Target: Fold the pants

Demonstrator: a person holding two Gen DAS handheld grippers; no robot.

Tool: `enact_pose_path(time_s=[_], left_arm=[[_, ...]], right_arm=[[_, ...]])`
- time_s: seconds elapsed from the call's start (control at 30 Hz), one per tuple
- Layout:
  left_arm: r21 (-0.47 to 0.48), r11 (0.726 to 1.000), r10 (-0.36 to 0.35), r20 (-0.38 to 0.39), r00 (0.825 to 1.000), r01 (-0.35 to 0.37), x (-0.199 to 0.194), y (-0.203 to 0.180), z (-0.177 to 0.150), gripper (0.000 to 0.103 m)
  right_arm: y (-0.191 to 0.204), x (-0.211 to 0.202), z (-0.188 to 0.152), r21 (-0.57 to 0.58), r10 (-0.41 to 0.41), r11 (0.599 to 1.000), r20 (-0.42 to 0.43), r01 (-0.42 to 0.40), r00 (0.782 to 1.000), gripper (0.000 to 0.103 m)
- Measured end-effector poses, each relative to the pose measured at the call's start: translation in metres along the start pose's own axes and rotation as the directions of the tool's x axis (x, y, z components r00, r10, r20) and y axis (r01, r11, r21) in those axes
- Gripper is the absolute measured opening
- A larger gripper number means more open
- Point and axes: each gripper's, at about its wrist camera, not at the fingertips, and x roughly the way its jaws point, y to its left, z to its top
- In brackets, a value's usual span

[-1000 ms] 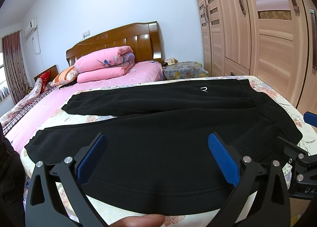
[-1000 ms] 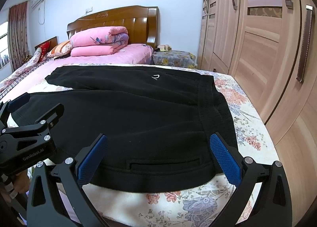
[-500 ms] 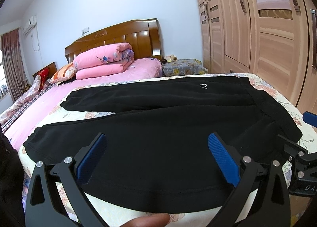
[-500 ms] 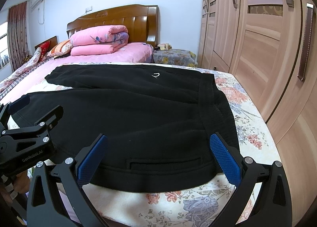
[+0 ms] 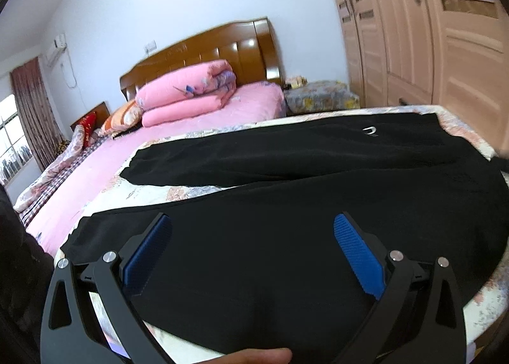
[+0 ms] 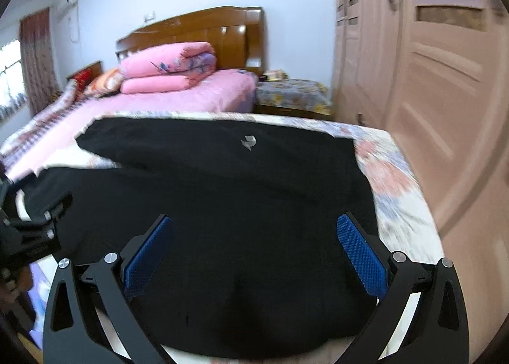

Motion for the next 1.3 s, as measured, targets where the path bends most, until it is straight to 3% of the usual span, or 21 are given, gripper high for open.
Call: enact_pose_path(time_s=[0.1, 0.17, 0.23, 0.37, 0.43, 0.47, 0.5, 0.6, 0.63, 0.67, 0.8, 0.87, 0.93, 1.07, 1.13, 1.2, 1.23, 1.3], left_arm=[[0.036, 0.999, -0.024, -0.041, 0.999, 0.026, 0.026, 0.011, 0.019, 0.102], [0.075, 0.990, -0.115, -0.078, 0.990, 0.120, 0.043, 0.012, 0.034, 0.102], [0.070, 0.984, -0.154, -0.108, 0.982, 0.162, 0.057, 0.013, 0.043, 0.102], [0.050, 0.930, -0.353, -0.149, 0.924, 0.363, 0.087, 0.007, 0.061, 0.102], [0.006, 0.911, -0.406, -0.178, 0.897, 0.413, 0.100, 0.003, 0.063, 0.102], [-0.014, 0.890, -0.446, -0.227, 0.865, 0.455, 0.110, 0.001, 0.066, 0.102], [-0.022, 0.877, -0.469, -0.250, 0.847, 0.479, 0.115, -0.001, 0.067, 0.102], [-0.099, 0.855, -0.514, -0.296, 0.805, 0.509, 0.138, 0.003, 0.077, 0.102], [-0.152, 0.827, -0.560, -0.308, 0.769, 0.542, 0.148, 0.008, 0.082, 0.102], [-0.201, 0.811, -0.585, -0.316, 0.747, 0.550, 0.157, 0.014, 0.086, 0.102], [-0.269, 0.828, -0.560, -0.368, 0.742, 0.492, 0.186, 0.029, 0.099, 0.102], [-0.308, 0.814, -0.580, -0.377, 0.722, 0.492, 0.190, 0.035, 0.100, 0.102], [-0.383, 0.776, -0.626, -0.375, 0.684, 0.501, 0.202, 0.040, 0.105, 0.102], [-0.503, 0.704, -0.696, -0.348, 0.628, 0.502, 0.219, 0.052, 0.111, 0.101], [-0.548, 0.674, -0.720, -0.336, 0.608, 0.495, 0.227, 0.055, 0.115, 0.101], [-0.594, 0.641, -0.743, -0.320, 0.587, 0.487, 0.237, 0.055, 0.119, 0.101], [-0.613, 0.625, -0.754, -0.311, 0.579, 0.484, 0.241, 0.055, 0.122, 0.101], [-0.650, 0.593, -0.772, -0.289, 0.566, 0.476, 0.251, 0.054, 0.127, 0.101]], right_arm=[[-0.021, 0.041, 0.044, -0.033, -0.016, 0.999, -0.038, 0.015, 0.999, 0.099], [-0.031, 0.077, 0.073, -0.082, -0.011, 0.997, -0.079, 0.005, 0.997, 0.099], [-0.038, 0.113, 0.096, -0.128, 0.011, 0.991, -0.130, -0.028, 0.991, 0.099], [-0.058, 0.192, 0.131, -0.156, 0.048, 0.984, -0.260, -0.091, 0.964, 0.099], [-0.067, 0.229, 0.143, -0.148, 0.080, 0.980, -0.322, -0.133, 0.944, 0.099], [-0.072, 0.244, 0.148, -0.133, 0.102, 0.978, -0.356, -0.159, 0.929, 0.099], [-0.075, 0.257, 0.150, -0.121, 0.124, 0.976, -0.386, -0.183, 0.914, 0.099], [-0.089, 0.293, 0.159, -0.111, 0.159, 0.966, -0.453, -0.232, 0.877, 0.099], [-0.095, 0.307, 0.162, -0.100, 0.168, 0.964, -0.485, -0.246, 0.858, 0.099], [-0.096, 0.312, 0.163, -0.097, 0.176, 0.962, -0.497, -0.256, 0.850, 0.099], [-0.100, 0.334, 0.174, -0.091, 0.241, 0.937, -0.531, -0.338, 0.812, 0.093], [-0.099, 0.339, 0.176, -0.109, 0.241, 0.930, -0.538, -0.350, 0.808, 0.092], [-0.100, 0.347, 0.175, -0.112, 0.241, 0.927, -0.556, -0.359, 0.796, 0.084], [-0.097, 0.360, 0.169, -0.106, 0.257, 0.915, -0.590, -0.389, 0.765, 0.070], [-0.090, 0.358, 0.164, -0.151, 0.257, 0.899, -0.577, -0.411, 0.775, 0.064], [-0.086, 0.353, 0.162, -0.166, 0.274, 0.887, -0.563, -0.431, 0.780, 0.043], [-0.085, 0.349, 0.160, -0.165, 0.289, 0.880, -0.558, -0.445, 0.778, 0.038], [-0.082, 0.337, 0.156, -0.211, 0.278, 0.872, -0.528, -0.442, 0.802, 0.017]])
